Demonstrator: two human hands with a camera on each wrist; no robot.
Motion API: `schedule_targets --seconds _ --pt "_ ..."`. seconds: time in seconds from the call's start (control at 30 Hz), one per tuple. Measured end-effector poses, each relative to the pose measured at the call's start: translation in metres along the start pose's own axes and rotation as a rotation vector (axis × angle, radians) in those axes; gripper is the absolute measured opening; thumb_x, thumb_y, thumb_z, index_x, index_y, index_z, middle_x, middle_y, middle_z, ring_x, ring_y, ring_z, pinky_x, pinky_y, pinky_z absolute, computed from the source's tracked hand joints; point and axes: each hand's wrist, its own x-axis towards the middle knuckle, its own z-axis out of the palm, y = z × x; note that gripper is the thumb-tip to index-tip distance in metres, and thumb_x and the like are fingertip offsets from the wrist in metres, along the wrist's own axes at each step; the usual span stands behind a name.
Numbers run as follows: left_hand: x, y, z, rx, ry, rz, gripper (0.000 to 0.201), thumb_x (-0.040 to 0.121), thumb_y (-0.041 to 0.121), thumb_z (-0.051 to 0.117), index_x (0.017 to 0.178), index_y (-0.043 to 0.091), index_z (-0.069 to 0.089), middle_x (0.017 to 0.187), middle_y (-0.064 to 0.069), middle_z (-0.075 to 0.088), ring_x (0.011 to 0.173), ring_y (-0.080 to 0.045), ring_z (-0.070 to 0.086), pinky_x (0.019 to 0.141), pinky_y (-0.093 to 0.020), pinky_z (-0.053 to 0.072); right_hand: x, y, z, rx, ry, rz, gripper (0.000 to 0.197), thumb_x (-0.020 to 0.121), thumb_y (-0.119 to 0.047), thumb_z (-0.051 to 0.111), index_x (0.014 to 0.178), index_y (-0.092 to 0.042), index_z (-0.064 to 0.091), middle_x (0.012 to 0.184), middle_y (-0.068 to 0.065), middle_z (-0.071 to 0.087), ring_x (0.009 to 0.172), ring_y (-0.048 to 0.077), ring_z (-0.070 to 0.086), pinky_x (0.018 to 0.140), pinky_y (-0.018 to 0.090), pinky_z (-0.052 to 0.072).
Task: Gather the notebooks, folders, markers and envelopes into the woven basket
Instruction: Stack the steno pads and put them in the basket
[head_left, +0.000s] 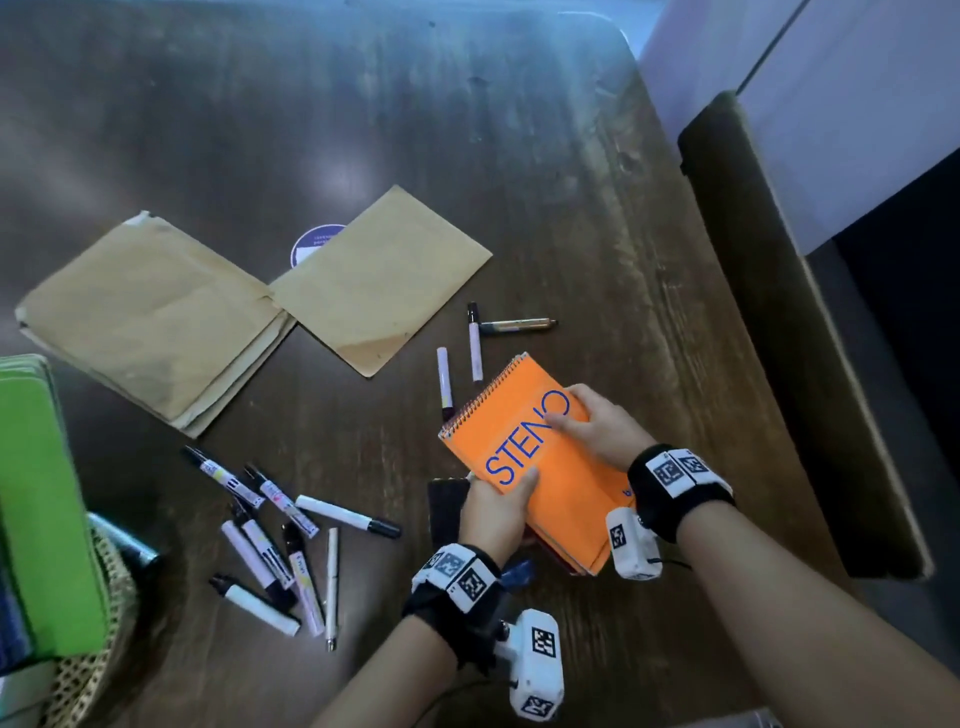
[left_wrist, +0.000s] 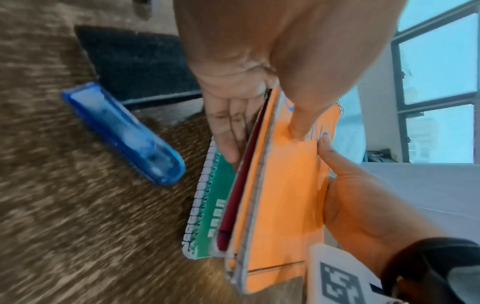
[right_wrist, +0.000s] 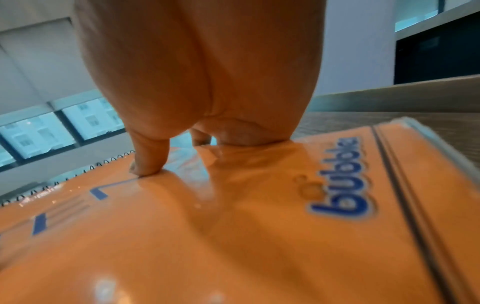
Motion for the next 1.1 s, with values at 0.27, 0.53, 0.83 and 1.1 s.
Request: schedule_targets --seconds 0.27,0.53,0.83,1.1 --pt "-0.009 -0.008 0.023 0.152 0.182 -0.240 0.062 0.067 0.061 0.066 0.112 0.018 0.061 0.100 -0.002 0.069 0.087 -0.026 0.067 0.065 -0.041 0.061 0.014 0.029 0.032 -0.444 0.060 0.021 0.052 0.090 -0.053 0.064 0.126 -0.016 0.056 0.136 0.006 0.042 0.127 0.025 0.041 0.106 0.042 0.042" --pt "-0.004 0.001 0.021 0.186 0.337 -0.278 0.061 0.078 0.050 0.075 0.116 0.007 0.056 0.107 -0.003 0.065 0.104 -0.029 0.063 0.080 -0.033 0.046 0.016 0.024 0.040 -0.386 0.043 0.082 0.068 0.088 -0.046 0.068 0.141 -0.015 0.038 0.141 0.012 0.045 0.132 0.030 0.042 0.107 0.045 0.042" --pt "-0.009 0.017 -0.005 -0.161 0.001 -0.013 0.035 0.080 0.025 0.081 0.111 0.015 0.069 0.102 -0.004 0.077 0.090 -0.020 0.074 0.086 -0.040 0.058 0.023 0.039 0.022 -0.008 -0.100 0.192 0.067 0.068 -0.054 0.075 0.118 -0.016 0.053 0.124 0.002 0.050 0.110 0.020 0.059 0.094 0.046 0.054" --pt "-0.029 0.079 -0.039 0.061 -0.114 0.305 0.036 0.081 0.035 0.079 0.114 0.032 0.066 0.110 0.007 0.074 0.099 -0.015 0.071 0.089 -0.044 0.055 -0.012 0.008 -0.017 0.484 -0.059 -0.056 0.064 0.083 -0.031 0.081 0.130 -0.031 0.037 0.120 -0.007 0.062 0.108 0.005 0.060 0.083 0.027 0.049"
